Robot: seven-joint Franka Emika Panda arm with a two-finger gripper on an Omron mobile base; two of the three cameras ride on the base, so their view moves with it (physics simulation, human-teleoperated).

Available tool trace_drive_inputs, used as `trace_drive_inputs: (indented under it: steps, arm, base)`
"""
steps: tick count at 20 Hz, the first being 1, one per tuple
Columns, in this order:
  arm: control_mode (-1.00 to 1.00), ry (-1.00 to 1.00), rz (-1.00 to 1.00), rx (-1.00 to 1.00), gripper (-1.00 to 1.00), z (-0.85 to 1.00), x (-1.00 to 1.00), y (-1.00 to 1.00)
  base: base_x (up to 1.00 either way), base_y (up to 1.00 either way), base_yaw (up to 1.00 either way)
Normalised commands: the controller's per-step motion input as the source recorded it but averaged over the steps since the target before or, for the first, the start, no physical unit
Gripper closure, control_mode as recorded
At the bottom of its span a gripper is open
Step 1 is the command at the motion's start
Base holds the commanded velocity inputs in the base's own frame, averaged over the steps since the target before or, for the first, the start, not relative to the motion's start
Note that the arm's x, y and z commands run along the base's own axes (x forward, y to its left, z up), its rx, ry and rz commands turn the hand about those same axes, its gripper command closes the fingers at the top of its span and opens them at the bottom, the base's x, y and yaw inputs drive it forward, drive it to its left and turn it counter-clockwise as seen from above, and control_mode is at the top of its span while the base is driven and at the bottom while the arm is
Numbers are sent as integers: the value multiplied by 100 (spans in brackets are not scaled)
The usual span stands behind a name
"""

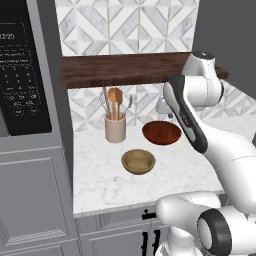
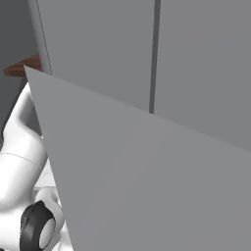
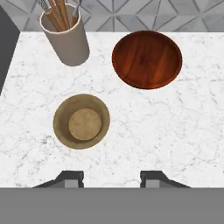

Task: Pick up the bowls on the counter and stack them on top of one another in the open cabinet. Place the smaller bowl on top of the larger bowl.

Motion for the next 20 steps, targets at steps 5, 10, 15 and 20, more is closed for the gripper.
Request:
trace_drive_inputs:
  steps: [5,10,15,20]
  arm:
    - [-100,2,-8,0,-100,-33,-12,8]
    - [-100,23,-24,0,-100,-100,20,61]
    - [-100,20,-14,0,-100,-100,7,5]
    - [-100,21,-17,8,-100,-92,31,-13]
  base:
    - [0,0,0]
    - [0,0,0]
    - [0,0,0]
    - [0,0,0]
